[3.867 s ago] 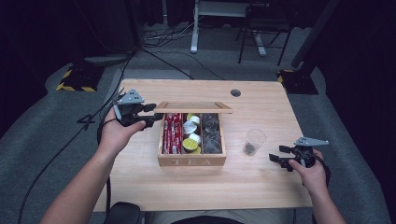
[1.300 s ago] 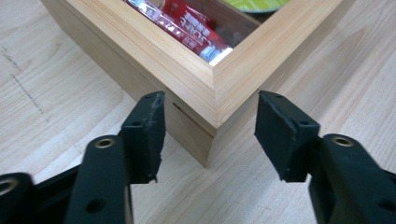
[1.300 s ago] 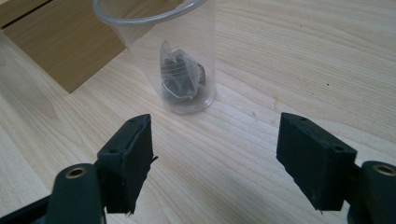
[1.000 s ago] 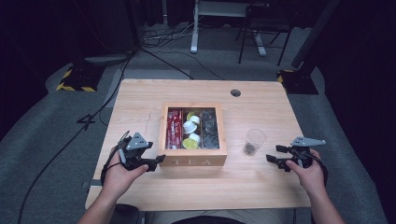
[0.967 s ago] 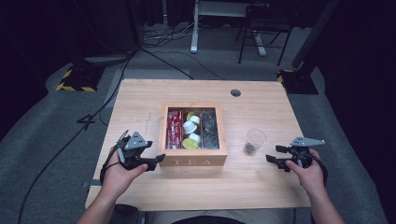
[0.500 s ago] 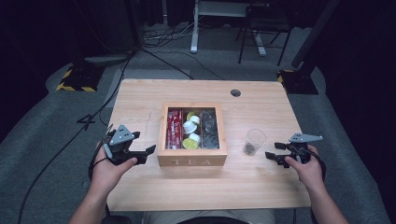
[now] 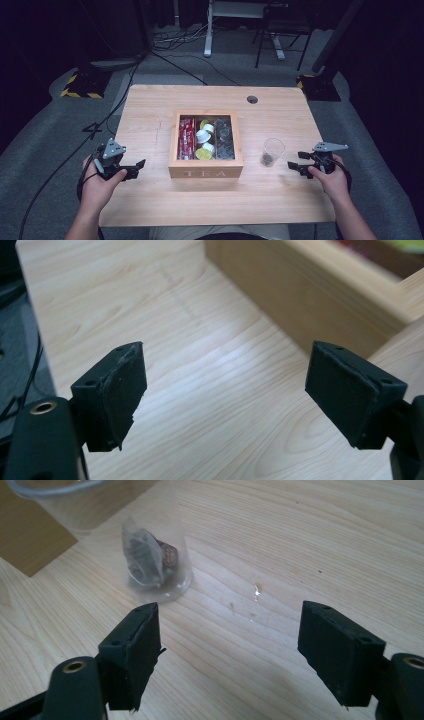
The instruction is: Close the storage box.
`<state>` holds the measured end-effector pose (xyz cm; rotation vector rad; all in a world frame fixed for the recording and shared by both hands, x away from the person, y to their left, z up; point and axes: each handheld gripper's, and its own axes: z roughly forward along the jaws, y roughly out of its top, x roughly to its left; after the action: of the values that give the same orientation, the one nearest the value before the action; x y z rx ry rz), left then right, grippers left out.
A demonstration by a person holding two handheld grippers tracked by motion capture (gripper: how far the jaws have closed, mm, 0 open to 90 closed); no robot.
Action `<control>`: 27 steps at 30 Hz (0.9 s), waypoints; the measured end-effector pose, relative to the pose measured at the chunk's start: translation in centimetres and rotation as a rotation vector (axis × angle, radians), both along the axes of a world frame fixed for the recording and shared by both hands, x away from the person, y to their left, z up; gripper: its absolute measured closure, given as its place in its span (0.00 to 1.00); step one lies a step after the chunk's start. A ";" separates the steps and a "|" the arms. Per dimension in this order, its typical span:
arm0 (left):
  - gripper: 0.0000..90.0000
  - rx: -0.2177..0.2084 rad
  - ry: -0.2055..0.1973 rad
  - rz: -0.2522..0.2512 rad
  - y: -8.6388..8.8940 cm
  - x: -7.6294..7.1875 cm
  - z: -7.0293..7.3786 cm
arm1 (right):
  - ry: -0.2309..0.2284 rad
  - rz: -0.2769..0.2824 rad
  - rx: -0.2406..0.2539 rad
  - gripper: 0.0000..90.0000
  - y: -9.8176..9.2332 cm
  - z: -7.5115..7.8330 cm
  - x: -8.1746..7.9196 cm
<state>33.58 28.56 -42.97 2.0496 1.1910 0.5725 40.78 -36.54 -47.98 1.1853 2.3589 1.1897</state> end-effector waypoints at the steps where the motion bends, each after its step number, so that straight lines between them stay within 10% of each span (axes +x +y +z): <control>1: 0.19 -0.005 0.007 0.008 0.2 0.0 -0.3 | -0.001 -0.006 -0.007 0.27 -0.2 -0.1 0.0; 21: 0.19 0.089 0.186 0.016 -0.2 0.9 -6.1 | 0.002 -0.044 -0.073 0.23 -1.1 -1.4 -0.2; 27: 0.17 0.017 0.156 0.010 -0.1 0.8 -6.9 | -0.005 -0.056 -0.089 0.21 -1.1 -1.7 -0.1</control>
<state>34.37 28.47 -49.89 2.1361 1.2900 0.4346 40.64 -37.68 -49.64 1.2094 2.3324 1.0579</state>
